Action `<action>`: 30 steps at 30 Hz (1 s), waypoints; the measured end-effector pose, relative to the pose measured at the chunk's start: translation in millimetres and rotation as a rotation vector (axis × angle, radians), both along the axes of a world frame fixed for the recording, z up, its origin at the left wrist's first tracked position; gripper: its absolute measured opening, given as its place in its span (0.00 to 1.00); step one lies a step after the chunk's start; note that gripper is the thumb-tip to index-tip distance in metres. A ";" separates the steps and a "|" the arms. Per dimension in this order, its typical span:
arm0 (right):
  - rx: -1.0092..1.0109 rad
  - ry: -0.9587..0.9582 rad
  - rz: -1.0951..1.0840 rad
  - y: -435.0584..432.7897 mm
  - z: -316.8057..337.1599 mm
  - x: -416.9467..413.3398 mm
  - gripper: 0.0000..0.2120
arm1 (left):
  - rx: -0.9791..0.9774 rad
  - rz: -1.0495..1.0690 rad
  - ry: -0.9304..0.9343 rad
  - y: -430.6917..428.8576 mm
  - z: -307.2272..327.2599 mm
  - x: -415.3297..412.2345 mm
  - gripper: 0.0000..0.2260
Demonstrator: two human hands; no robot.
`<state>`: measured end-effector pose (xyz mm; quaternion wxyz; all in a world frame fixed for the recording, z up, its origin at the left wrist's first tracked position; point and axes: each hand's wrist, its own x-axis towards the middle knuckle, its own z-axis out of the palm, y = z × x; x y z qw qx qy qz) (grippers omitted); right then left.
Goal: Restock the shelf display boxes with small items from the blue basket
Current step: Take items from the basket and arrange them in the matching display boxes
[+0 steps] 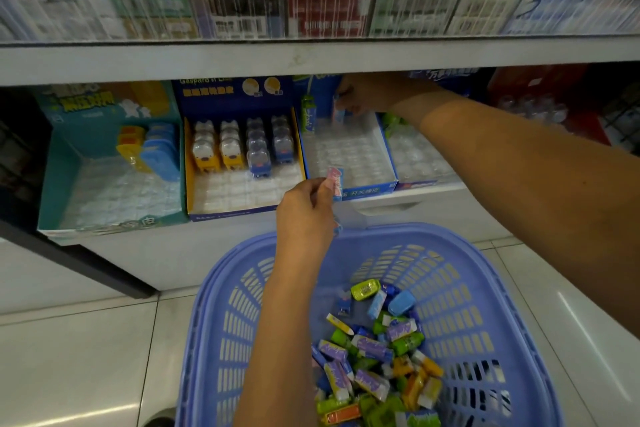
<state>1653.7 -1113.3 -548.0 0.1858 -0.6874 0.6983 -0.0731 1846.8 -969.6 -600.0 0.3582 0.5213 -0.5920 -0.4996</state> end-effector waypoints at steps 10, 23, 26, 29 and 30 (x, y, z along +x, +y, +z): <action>0.144 -0.598 -0.133 110.1 24.8 29.3 0.09 | -0.068 0.086 0.148 8.2 15.2 -0.3 0.05; -0.049 -1.204 -0.361 118.6 20.8 35.1 0.02 | 0.076 0.239 0.336 6.3 22.9 -7.9 0.06; -0.035 -0.918 -0.443 98.8 26.3 25.1 0.05 | 0.151 0.246 0.366 5.8 23.1 -5.1 0.10; -0.029 -0.754 -0.448 79.5 27.8 22.1 0.12 | 0.199 0.272 0.420 6.0 23.9 -3.4 0.14; -0.049 -0.622 -0.406 73.6 27.9 21.8 0.14 | 0.222 0.289 0.434 5.1 24.9 -3.0 0.15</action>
